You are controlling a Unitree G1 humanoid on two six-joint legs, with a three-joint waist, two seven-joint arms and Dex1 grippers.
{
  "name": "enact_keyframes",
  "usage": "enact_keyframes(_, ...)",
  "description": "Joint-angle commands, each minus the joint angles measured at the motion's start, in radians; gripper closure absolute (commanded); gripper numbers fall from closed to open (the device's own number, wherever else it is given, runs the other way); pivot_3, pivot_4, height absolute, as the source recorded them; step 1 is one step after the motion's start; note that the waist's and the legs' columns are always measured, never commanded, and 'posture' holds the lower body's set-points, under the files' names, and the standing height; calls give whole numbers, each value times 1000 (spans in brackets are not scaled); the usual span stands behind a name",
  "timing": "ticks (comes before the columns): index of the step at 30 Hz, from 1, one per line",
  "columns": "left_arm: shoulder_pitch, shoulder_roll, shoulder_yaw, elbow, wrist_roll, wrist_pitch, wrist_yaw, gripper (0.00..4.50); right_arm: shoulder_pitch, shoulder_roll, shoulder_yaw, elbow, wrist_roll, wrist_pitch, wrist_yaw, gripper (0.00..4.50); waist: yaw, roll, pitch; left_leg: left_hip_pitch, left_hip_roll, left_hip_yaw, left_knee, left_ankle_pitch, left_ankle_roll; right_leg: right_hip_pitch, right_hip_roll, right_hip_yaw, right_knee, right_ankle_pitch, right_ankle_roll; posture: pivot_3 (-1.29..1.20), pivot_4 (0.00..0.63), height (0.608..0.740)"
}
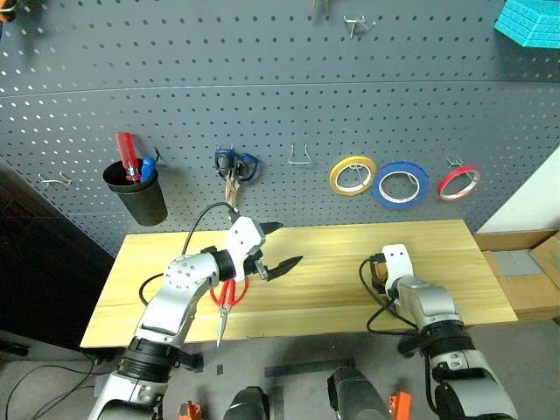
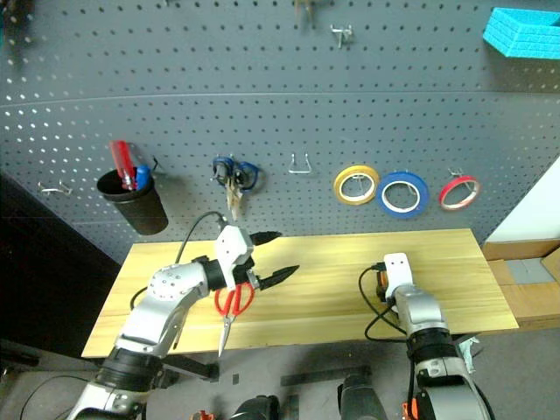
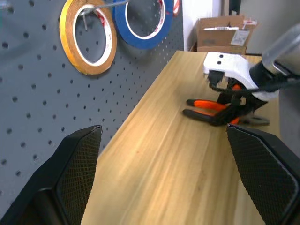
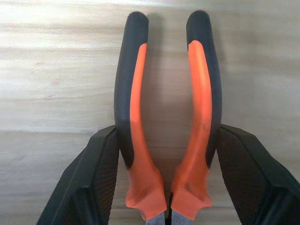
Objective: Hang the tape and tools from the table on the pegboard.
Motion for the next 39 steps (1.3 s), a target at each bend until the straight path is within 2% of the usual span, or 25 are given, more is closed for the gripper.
enact_keyframes(1,57,-3,104,-73,-87,21,33,0,18,22,58,-258,-8,-66,19,1671,-5,1,0,0,0,0,0,0,0,0,0,0,0,0,0,-198,160,740)
enact_keyframes(7,171,-7,216,-148,-132,24,108,0,80,94,123,-620,47,-182,79,1672,-2,1,1,-1,2,0,-1,0,0,-3,2,0,0,0,0,-174,172,740)
enact_keyframes(10,200,-2,258,-195,-149,35,143,0,14,121,153,-715,46,-242,90,1672,8,2,4,-2,2,-1,-1,0,0,-3,2,0,0,0,0,-157,188,740)
enact_keyframes(12,201,-2,271,-214,-150,44,165,0,-65,137,166,-694,33,-294,92,1672,16,1,7,-2,2,0,-1,0,0,-3,2,0,0,0,-1,-147,198,740)
enact_keyframes(18,171,-12,253,-268,-156,92,212,0,-348,215,135,-437,32,-494,70,1672,26,1,18,-2,6,0,-1,0,0,-4,6,-1,0,2,-4,-124,219,740)
enact_keyframes(23,126,-46,203,-328,-163,139,252,0,-566,243,101,-73,6,-777,33,1672,35,0,29,-9,9,1,-1,0,-1,-12,10,-1,1,5,-11,-79,225,740)
enact_keyframes(28,99,-62,184,-359,-167,175,282,0,-705,234,75,262,-41,-1045,-33,1672,49,0,33,-13,13,1,-2,0,0,-16,13,-1,1,7,-13,-42,230,740)
enact_keyframes(33,80,-70,179,-362,-165,186,305,0,-760,205,56,501,-79,-1200,-91,1672,64,0,39,-14,14,1,-3,0,0,-18,15,-1,1,6,-15,-21,240,740)
enact_keyframes(39,67,-81,176,-354,-172,193,310,0,-681,178,76,558,-140,-1307,-137,1672,79,0,47,-14,14,1,-2,1,-1,-18,15,0,2,7,-16,-34,243,740)
